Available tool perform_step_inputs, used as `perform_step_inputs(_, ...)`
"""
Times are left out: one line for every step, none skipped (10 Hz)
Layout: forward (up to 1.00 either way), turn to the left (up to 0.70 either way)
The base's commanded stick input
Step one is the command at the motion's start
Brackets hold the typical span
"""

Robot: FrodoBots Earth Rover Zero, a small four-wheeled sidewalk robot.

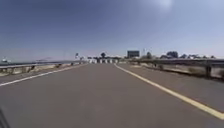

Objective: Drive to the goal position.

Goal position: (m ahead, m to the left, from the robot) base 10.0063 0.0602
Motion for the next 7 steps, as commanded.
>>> perform_step_inputs(1.00, 0.00)
perform_step_inputs(1.00, 0.00)
perform_step_inputs(1.00, 0.00)
perform_step_inputs(1.00, 0.00)
perform_step_inputs(1.00, 0.00)
perform_step_inputs(1.00, 0.00)
perform_step_inputs(1.00, 0.00)
